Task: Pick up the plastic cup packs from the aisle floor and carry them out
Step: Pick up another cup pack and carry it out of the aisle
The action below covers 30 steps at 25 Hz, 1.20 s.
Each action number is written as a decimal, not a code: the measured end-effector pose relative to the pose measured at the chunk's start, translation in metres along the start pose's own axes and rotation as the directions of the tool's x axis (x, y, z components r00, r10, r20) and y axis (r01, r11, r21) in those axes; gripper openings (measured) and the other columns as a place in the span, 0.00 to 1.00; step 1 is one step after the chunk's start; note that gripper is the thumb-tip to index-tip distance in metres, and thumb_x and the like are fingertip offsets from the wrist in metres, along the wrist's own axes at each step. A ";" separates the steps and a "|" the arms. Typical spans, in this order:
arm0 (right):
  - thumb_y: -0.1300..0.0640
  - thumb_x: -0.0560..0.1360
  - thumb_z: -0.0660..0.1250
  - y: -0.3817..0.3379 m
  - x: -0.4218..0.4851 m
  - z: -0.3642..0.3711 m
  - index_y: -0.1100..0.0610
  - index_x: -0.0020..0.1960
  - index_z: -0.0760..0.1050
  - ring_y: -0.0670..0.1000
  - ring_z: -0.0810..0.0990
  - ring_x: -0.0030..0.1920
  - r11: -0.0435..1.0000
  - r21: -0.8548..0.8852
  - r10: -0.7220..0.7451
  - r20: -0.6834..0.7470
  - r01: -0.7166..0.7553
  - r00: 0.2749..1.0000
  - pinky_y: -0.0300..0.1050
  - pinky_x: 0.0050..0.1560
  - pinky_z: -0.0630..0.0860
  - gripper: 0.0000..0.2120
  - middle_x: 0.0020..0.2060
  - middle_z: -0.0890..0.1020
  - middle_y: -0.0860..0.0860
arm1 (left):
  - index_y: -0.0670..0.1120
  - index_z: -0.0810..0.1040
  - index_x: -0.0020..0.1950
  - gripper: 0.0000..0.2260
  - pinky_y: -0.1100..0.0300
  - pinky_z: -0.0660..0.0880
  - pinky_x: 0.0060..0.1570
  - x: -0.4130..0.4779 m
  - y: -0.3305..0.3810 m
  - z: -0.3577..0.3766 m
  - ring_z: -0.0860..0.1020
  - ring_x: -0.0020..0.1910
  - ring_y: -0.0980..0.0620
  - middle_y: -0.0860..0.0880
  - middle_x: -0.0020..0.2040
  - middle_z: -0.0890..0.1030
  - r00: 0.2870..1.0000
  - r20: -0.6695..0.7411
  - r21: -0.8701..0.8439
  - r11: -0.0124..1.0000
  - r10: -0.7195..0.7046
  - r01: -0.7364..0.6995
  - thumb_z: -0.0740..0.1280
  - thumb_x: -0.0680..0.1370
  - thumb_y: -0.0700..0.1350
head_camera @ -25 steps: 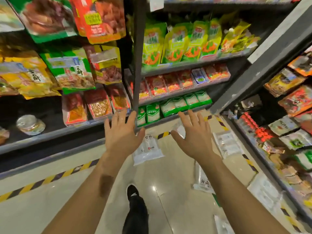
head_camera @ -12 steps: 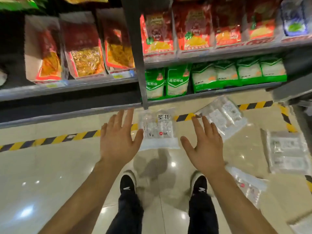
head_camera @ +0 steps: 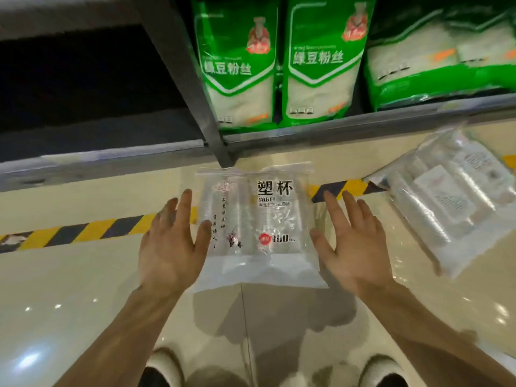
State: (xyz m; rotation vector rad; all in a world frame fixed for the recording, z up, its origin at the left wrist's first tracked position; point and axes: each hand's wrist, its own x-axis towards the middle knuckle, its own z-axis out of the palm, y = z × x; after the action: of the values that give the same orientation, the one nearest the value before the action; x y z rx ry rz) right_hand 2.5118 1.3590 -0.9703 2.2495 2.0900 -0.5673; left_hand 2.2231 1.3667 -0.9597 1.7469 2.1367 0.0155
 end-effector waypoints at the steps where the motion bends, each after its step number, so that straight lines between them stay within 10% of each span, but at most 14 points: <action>1: 0.34 0.76 0.45 0.005 0.009 0.022 0.45 0.79 0.49 0.61 0.56 0.77 0.999 0.025 0.024 -0.002 -0.024 1.000 0.60 0.73 0.57 0.34 0.78 0.58 0.57 | 0.52 0.53 0.80 0.31 0.42 0.68 0.65 0.009 -0.008 0.020 0.64 0.73 0.39 0.42 0.76 0.63 1.000 -0.007 -0.016 1.000 -0.015 0.015 0.49 0.79 0.64; 10: 0.32 0.78 0.49 0.007 0.042 0.132 0.45 0.78 0.40 0.53 0.72 0.61 0.905 0.425 -0.038 0.009 0.030 0.999 0.54 0.62 0.71 0.36 0.63 0.76 0.50 | 0.53 0.47 0.81 0.32 0.53 0.65 0.61 0.030 -0.025 0.129 0.68 0.70 0.40 0.41 0.74 0.68 0.988 0.054 -0.409 0.900 -0.143 0.153 0.55 0.81 0.60; 15: 0.38 0.79 0.57 0.022 0.003 0.100 0.43 0.79 0.39 0.43 0.65 0.66 0.800 0.598 0.032 0.042 -0.051 0.999 0.42 0.62 0.65 0.36 0.73 0.64 0.47 | 0.55 0.46 0.81 0.35 0.56 0.62 0.66 0.001 0.006 0.110 0.63 0.73 0.45 0.46 0.77 0.62 0.996 0.012 -0.418 0.904 -0.094 0.090 0.52 0.77 0.65; 20: 0.36 0.80 0.54 0.066 -0.053 -0.002 0.41 0.79 0.39 0.20 0.47 0.65 0.778 0.624 0.158 -0.088 -0.070 0.984 0.18 0.61 0.47 0.34 0.72 0.53 0.33 | 0.55 0.46 0.81 0.34 0.61 0.57 0.67 -0.043 0.090 0.038 0.59 0.76 0.51 0.52 0.79 0.59 0.998 -0.039 -0.451 0.890 0.050 -0.062 0.53 0.79 0.64; 26: 0.41 0.79 0.56 0.143 -0.138 -0.233 0.48 0.80 0.46 0.22 0.48 0.67 0.738 0.661 0.428 -0.302 -0.136 0.852 0.19 0.63 0.48 0.34 0.68 0.49 0.24 | 0.54 0.48 0.81 0.32 0.73 0.53 0.65 -0.097 0.284 -0.114 0.57 0.72 0.65 0.66 0.73 0.56 0.910 -0.174 -0.480 0.774 0.377 -0.413 0.55 0.80 0.62; 30: 0.41 0.80 0.56 0.183 -0.201 -0.391 0.47 0.80 0.47 0.26 0.50 0.70 0.737 0.655 0.550 -0.436 -0.168 0.712 0.21 0.66 0.49 0.34 0.69 0.50 0.24 | 0.48 0.49 0.81 0.32 0.65 0.61 0.61 -0.141 0.414 -0.224 0.67 0.67 0.51 0.49 0.71 0.69 0.779 -0.256 -0.426 0.656 0.573 -0.623 0.57 0.81 0.57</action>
State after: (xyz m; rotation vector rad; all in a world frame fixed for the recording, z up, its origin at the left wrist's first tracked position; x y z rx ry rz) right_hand 2.7784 1.2471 -0.5923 3.5268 1.6463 -0.5421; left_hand 2.5689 1.3784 -0.6116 2.0455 1.3190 0.7733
